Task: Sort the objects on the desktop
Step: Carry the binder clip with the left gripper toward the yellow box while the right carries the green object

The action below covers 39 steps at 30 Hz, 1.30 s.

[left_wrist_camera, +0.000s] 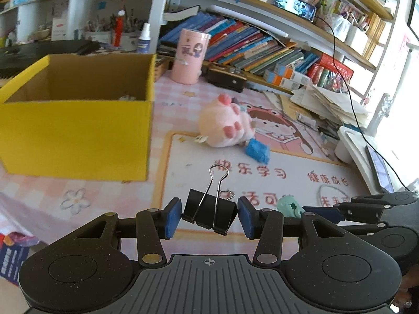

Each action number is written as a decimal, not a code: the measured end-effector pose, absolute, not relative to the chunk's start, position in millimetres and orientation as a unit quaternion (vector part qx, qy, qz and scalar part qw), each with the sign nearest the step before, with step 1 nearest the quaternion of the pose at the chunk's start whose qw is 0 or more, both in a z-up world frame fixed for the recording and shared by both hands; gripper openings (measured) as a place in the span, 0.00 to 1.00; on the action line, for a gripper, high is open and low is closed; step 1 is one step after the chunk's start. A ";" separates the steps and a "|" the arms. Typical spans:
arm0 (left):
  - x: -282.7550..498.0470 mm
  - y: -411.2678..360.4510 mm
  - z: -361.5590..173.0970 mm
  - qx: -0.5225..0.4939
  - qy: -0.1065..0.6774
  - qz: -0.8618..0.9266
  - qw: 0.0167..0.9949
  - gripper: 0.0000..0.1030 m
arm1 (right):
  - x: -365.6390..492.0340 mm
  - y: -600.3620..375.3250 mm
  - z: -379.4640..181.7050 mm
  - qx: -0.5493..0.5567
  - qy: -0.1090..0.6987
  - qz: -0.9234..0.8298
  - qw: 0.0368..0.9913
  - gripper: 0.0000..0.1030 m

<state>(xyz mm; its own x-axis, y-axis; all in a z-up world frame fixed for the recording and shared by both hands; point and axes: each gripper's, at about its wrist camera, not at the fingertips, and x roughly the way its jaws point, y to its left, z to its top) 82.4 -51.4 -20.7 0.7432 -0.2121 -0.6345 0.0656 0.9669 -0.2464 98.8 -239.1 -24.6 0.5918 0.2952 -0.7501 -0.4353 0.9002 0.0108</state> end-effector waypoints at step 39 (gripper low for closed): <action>-30.9 49.9 -20.0 -0.131 0.326 -0.005 0.936 0.45 | 3.1 -123.0 -28.9 -0.115 0.396 0.284 0.866 0.22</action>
<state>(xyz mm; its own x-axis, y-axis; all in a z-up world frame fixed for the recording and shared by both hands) -30.9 49.9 -20.0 0.7880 -0.0939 -0.6084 -0.0762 0.9658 -0.2478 3.1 -123.0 -28.9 0.5259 0.4005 -0.7504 -0.5827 0.8123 0.0252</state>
